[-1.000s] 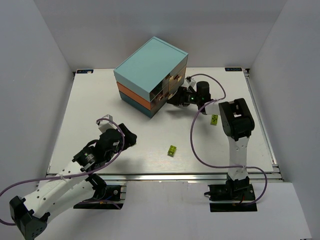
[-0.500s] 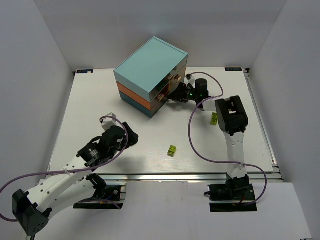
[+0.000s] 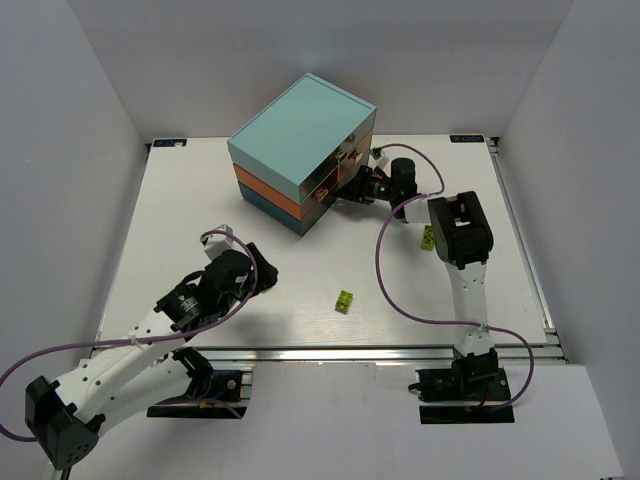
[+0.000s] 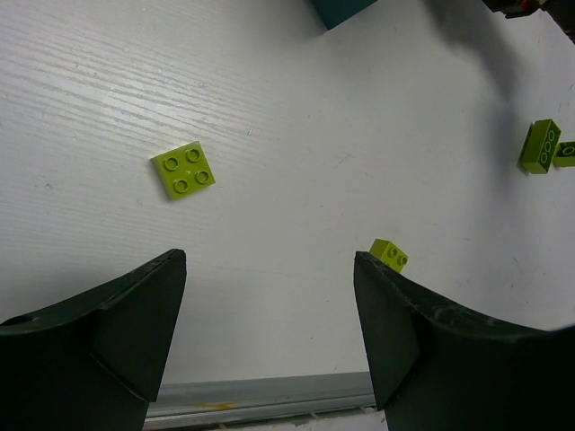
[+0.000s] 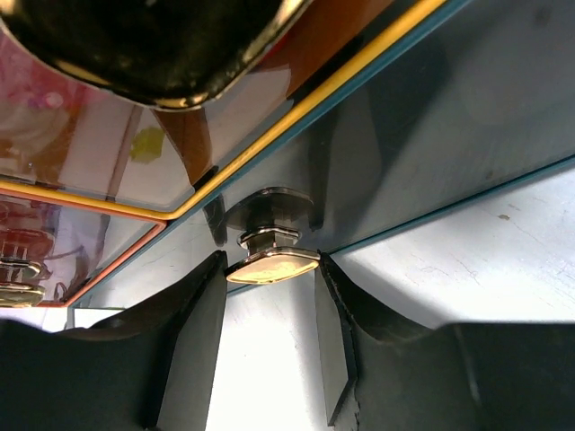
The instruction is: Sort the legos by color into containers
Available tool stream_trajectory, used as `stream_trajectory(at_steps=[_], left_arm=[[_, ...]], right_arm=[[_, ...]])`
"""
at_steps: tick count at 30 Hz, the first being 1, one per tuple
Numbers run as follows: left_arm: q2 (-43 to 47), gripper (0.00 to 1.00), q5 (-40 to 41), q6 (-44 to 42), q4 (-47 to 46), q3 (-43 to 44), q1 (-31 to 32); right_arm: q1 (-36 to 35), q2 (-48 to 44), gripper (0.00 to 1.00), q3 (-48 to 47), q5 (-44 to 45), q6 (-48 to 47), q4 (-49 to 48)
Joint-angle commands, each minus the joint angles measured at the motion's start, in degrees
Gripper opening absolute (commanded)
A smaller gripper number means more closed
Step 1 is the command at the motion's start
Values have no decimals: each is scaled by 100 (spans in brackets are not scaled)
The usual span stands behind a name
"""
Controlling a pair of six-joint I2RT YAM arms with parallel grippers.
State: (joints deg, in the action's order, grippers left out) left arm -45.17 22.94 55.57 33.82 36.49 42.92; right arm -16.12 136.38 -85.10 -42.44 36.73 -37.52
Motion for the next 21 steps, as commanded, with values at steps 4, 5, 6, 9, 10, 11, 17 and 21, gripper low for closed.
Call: stream_trajectory(at_steps=[4,5,6,9,10,11,17,21], left_arm=[[-97,85,-70,24,-191,245,-11],[-124,85,-70,24,-201,245,-11],[-150,85,-70,24,-227,218,-11],[-264,85,-79,76,-227,183,-11],[-308,85,-88,85,-218,183,-11],[-343,86,-88,94,-227,183,-11],[-686,93,-9,42,-157,218,-64],[-1002,98,132,68,54,358,-64]], right_arm=[[65,-76,20,177,-19,-157,-704],[91,-146,20,274,-37,-166,-774],[126,-294,20,370,-72,-201,-818],[232,-672,20,862,-116,-341,-784],[267,-769,20,1003,-151,-446,-775],[337,-857,19,1300,-177,-517,-740],[566,-1771,22,2425,-257,-1027,-424],[601,-2062,44,2727,-292,-1352,-239]])
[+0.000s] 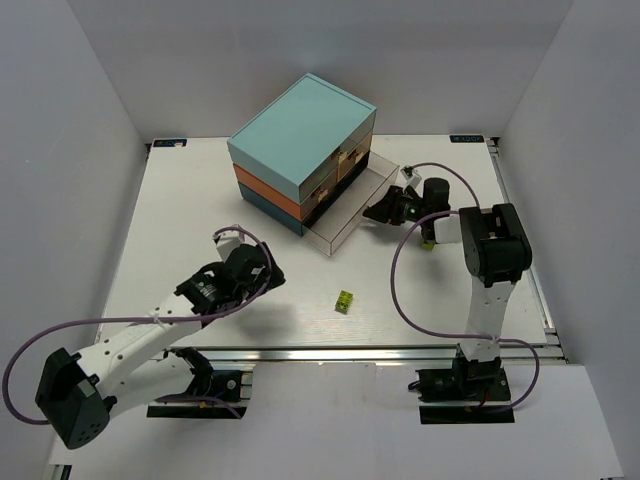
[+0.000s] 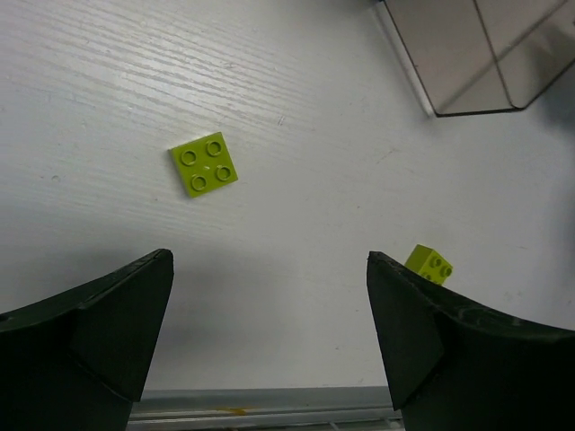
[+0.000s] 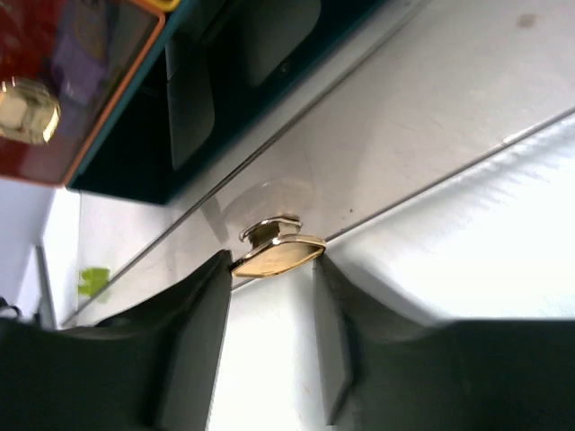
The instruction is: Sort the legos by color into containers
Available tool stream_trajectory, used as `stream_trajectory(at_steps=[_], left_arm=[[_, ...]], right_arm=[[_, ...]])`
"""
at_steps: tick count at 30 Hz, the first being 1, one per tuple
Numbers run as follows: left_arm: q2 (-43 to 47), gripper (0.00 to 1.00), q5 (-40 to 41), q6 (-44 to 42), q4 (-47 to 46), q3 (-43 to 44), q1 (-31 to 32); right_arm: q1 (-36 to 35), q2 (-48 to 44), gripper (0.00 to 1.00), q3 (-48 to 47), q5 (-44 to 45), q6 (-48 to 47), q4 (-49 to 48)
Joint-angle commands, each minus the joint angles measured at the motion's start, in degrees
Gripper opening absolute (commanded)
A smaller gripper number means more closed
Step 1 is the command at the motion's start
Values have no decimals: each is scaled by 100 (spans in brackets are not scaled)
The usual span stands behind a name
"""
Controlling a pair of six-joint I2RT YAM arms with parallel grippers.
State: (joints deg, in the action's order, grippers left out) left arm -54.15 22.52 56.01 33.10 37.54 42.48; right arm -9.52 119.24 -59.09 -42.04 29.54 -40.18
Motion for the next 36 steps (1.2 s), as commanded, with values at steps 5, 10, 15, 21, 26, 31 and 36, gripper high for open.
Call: stream_trajectory(at_steps=[5,10,15,21,26,31,36], left_arm=[[-630,98,305,-98,4,307,-20],[-1062,98,507,-116,-225,289,-73],[-1676,97,612,-108,-339,342,-135],[-2617,89,604,-46,-243,798,-363],[-3136,82,429,15,-453,887,-556],[-3233,64,270,-28,-568,826,-662],[-3216,42,42,42,-770,571,-715]], right_arm=[[-59,-681,78,-76,-253,-1526,817],[55,-1209,80,-164,-67,-2539,2302],[143,-2192,80,107,56,-3750,3532],[170,-3274,72,318,344,-5282,4186],[275,-4478,62,1265,1171,-5345,2721],[310,-4568,76,1269,856,-5178,2743],[302,-4752,89,1312,513,-4906,2674]])
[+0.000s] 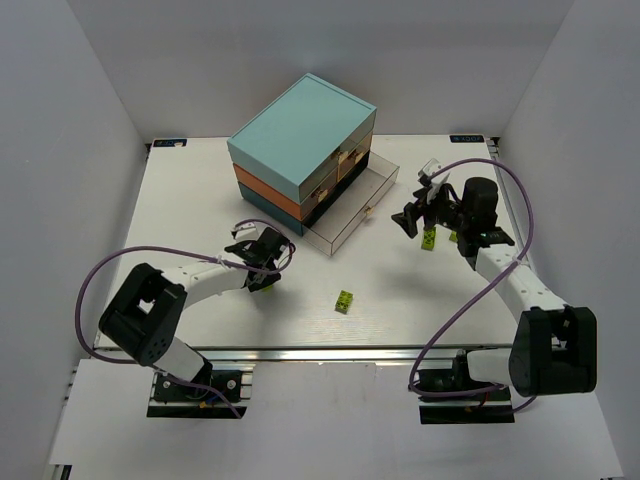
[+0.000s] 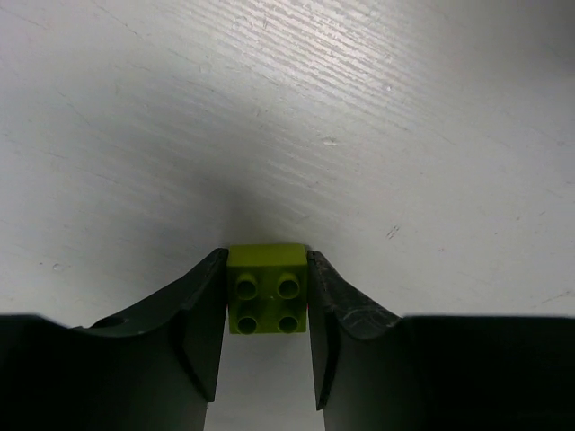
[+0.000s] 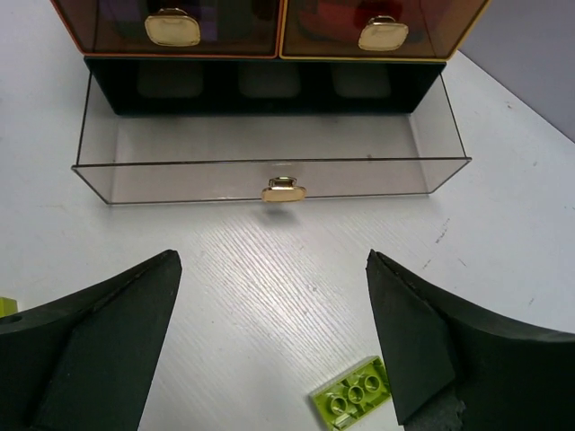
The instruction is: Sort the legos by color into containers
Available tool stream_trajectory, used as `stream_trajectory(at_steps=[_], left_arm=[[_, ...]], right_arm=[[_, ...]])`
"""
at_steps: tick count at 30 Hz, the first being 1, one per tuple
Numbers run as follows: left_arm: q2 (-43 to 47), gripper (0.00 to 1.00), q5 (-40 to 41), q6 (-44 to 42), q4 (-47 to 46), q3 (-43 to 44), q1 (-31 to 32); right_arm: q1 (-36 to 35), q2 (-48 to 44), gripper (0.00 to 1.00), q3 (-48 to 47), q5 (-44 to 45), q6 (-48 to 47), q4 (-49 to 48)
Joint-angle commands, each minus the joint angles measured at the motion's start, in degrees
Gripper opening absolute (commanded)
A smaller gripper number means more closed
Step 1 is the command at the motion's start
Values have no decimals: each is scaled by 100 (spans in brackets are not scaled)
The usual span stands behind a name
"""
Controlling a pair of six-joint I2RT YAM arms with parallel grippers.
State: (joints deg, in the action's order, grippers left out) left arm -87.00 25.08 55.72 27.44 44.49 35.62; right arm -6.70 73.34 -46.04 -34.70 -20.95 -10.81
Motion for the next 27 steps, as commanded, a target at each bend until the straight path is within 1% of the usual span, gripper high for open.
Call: stream_trajectory(at_steps=[1,2,4,5,6,7,8,9,10,11,12,13,14,16,17,18,19,21,22,23,24,25,26,27], left_arm=[[87,39,-240,70,-230,-168,-81],[104,32,-275,79,-239,-212,-81],[192,25,-354,53,-239,-221,-81],[349,16,-363,-26,-239,-221,-81],[438,13,-485,-131,-265,-213,-81],[543,8,-556,-254,-300,-195,-29],[666,2,-653,-681,-423,-152,33],[780,0,-845,-1042,-528,-38,85],[1077,0,-1369,-1298,-669,-19,147],[1254,0,-1627,-1675,-1044,-45,147],[1439,0,-1838,-1818,-1204,-159,200],[1762,0,-1988,-1906,-1354,-177,200],[1844,0,-2224,-2151,-1564,-160,270],[1871,0,-2367,-2363,-1549,216,323],[1688,0,-2498,-2652,-1479,409,375],[1547,0,-2682,-2802,-1435,873,376],[1389,0,-2762,-2926,-1391,1112,446],[766,0,-2903,-3365,-1207,1630,595],[555,0,-2921,-3497,-1145,2146,648],[326,0,-2895,-3751,-988,2430,753],[-93,0,-2834,-3918,-925,2676,754],[-315,0,-2764,-4033,-864,3166,841],[-518,0,-2650,-4208,-698,3389,894],[-876,0,-2292,-4297,-618,3617,894]], right_arm=[[28,-206,89,-1,-256,161,-281],[20,-215,89,-19,-283,161,-281],[28,-215,89,-45,-222,328,-334],[28,-215,89,-71,-117,485,-352],[28,-189,89,-98,-47,582,-360],[46,-128,89,-159,119,696,-352],[89,-92,86,-203,130,767,-317],[107,-66,81,-238,121,811,-273],[142,-5,72,-273,130,916,-238],[177,5,40,-317,173,1004,-185],[221,13,18,-309,183,1075,-185],[230,5,0,-300,183,1119,-194],[257,-13,0,-283,244,1172,-202],[274,5,0,-274,279,1163,-150],[274,5,0,-282,297,1120,-124],[274,5,0,-283,323,1093,-62],[292,5,0,-283,367,1076,-44],[292,-4,0,-283,420,1006,-18],[309,5,0,-291,429,962,8],[310,-4,0,-309,455,935,43],[336,-4,0,-335,481,857,79],[319,-21,0,-353,542,821,175],[336,-30,1,-379,569,768,254],[327,-30,5,-423,656,698,376]])
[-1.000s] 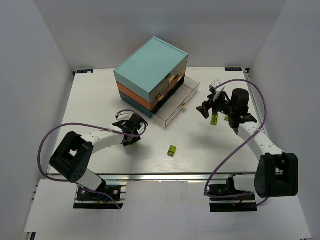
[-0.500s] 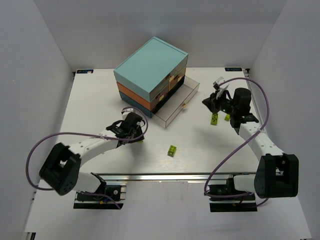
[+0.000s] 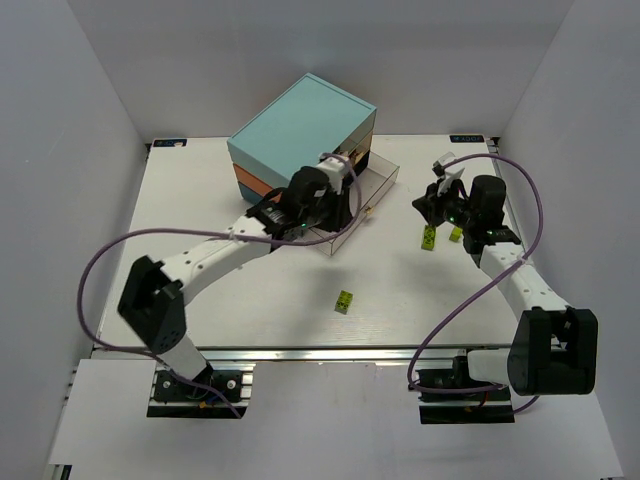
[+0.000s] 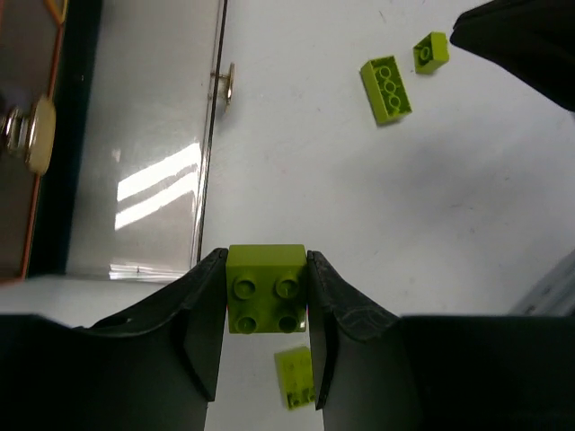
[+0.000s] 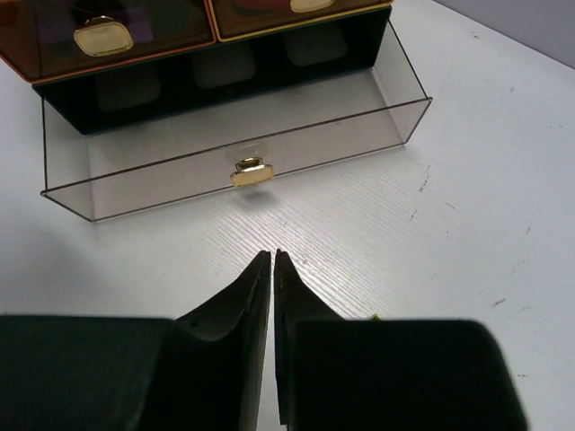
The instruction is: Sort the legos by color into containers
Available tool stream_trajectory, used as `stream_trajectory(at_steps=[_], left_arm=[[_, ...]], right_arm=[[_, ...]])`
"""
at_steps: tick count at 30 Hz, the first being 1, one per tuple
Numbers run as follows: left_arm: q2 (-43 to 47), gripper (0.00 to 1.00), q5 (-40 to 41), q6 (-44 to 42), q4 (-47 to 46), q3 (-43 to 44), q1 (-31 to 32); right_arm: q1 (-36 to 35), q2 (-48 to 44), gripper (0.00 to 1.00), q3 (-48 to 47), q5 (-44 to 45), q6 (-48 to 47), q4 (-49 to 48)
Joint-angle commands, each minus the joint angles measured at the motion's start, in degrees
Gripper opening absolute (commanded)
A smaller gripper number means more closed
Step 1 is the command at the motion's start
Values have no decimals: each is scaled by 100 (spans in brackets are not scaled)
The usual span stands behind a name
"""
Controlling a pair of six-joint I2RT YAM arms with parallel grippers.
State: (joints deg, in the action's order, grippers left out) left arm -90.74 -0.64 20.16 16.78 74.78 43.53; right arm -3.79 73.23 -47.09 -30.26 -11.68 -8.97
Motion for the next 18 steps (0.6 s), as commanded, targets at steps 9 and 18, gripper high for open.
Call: stream_trajectory(at_steps=[9,18], left_arm=[[-1762,0,2110,-1208,440,1731,103],[-2545,52,2499,-1199,633,2268,103]], right_arm=[[168,-63,70,-327,451,-247,572],[186,156,89,-353,731,-229,817]])
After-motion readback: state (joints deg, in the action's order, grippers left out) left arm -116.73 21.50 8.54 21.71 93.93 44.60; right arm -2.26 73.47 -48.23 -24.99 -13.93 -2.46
